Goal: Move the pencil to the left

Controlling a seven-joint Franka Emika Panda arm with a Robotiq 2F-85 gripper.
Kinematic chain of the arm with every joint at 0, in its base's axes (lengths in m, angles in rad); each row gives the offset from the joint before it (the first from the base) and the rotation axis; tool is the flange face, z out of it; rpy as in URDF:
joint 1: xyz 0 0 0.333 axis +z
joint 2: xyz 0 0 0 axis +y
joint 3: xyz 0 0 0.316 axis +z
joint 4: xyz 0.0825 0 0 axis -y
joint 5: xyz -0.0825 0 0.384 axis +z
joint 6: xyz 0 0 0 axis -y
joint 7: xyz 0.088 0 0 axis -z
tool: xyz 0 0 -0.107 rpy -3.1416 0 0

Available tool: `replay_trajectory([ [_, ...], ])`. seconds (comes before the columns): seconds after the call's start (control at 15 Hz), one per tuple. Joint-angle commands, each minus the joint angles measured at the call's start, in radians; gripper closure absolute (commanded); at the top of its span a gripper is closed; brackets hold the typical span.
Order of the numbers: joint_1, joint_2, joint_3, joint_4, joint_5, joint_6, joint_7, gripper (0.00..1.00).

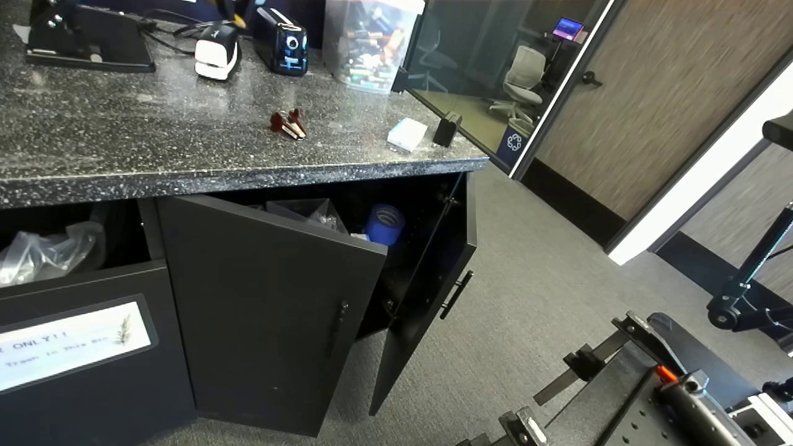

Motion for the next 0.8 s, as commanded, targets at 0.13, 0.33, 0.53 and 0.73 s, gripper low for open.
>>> replay_trajectory([
  [0.13, 0.021, 0.101, 0.021, 0.055, 0.01, -0.052, -0.119, 0.96],
  [0.33, 0.021, 0.115, 0.018, 0.003, 0.017, -0.017, -0.08, 0.96],
  [0.53, 0.02, 0.144, 0.004, 0.01, 0.013, -0.026, -0.015, 0.96],
  [0.73, 0.015, 0.16, -0.009, 0.01, 0.013, -0.034, 0.056, 0.96],
])
